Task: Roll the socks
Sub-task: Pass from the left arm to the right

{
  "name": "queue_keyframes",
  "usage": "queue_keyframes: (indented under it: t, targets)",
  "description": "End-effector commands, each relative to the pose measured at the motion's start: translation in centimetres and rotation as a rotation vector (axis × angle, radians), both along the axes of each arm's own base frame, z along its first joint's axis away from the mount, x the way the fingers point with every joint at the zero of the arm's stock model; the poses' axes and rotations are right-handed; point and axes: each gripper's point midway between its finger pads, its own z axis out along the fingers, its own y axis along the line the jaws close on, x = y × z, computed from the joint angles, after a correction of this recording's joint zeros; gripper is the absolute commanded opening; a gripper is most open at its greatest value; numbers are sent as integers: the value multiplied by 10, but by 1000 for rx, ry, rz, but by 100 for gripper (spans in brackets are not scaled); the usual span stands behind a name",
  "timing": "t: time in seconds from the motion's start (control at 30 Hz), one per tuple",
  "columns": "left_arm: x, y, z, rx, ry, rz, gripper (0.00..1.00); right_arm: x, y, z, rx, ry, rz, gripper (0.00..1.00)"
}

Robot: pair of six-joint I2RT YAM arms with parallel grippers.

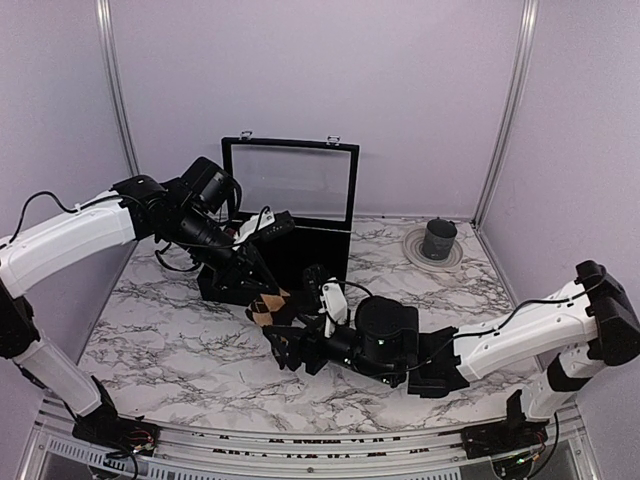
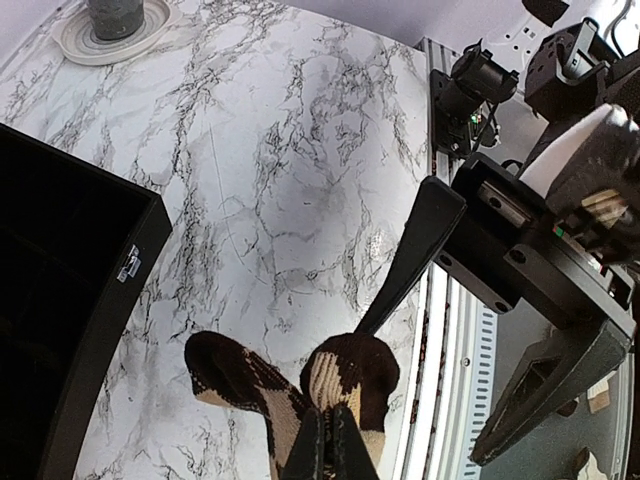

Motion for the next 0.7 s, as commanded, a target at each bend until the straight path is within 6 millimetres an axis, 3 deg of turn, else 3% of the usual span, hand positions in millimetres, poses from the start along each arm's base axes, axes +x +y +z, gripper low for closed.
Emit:
queue_keyframes:
  t: [0.0,0.3,0.43,0.53,0.6,0.63,0.67]
  targets:
    - [0,4,15,-46,-26,25,0,14,-1,25,184,58,-58,74]
    - [1,9,24,-73,-41,35,0,34,-5,1,218,223,-98,61]
    - [0,9,25,-78,-42,35,0,30,-2,9,278,232,-47,58]
    - [0,10,24,-74,-44,37,0,24,2,27,329,221,22,44]
    - [0,12,20,-64,-42,38,0,21,3,39,363,219,77,27]
    - [0,12,19,-60,-44,39,3,18,3,46,380,217,112,18]
    - [0,14,17,-54,-50,42,12,16,3,53,393,212,146,9]
